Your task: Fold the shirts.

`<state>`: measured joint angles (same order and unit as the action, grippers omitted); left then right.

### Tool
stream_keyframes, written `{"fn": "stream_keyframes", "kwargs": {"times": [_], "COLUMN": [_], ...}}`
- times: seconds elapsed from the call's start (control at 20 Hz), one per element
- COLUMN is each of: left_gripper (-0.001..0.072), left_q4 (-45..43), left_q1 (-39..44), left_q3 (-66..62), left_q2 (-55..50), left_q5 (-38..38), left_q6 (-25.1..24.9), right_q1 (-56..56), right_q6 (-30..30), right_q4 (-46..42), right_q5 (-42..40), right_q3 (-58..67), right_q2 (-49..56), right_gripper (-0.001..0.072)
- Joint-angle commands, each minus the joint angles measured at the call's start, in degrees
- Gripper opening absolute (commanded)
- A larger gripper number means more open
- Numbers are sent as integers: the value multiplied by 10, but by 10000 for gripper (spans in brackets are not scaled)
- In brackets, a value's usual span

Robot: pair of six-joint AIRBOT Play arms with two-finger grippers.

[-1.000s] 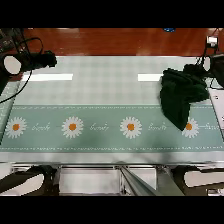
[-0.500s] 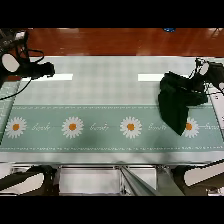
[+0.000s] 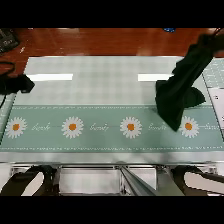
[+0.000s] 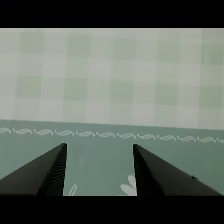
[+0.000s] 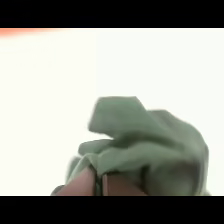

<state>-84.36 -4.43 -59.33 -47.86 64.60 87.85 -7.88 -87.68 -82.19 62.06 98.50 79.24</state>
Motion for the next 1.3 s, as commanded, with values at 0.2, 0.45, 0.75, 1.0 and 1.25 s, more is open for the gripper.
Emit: {"fn": "stream_keyframes", "kwargs": {"times": [0.2,0.45,0.75,1.0,1.25], "left_gripper": [508,508,508,508,508], "left_q4": [70,139,152,152,160], "left_q1": [2,2,2,2,2], "left_q3": [201,200,200,201,214], "left_q2": [191,195,195,193,191], "left_q5": [8,-23,-46,-42,-20], "left_q6": [5,4,2,2,3], "right_q1": [116,236,382,492,496], "right_q6": [40,59,47,27,12], "right_q4": [11,24,62,125,227], "right_q5": [-42,0,34,-29,-120], "right_q3": [189,195,41,-75,-79], "right_q2": [-140,-173,-115,43,173], "right_gripper": [20,21,21,21,162]}}
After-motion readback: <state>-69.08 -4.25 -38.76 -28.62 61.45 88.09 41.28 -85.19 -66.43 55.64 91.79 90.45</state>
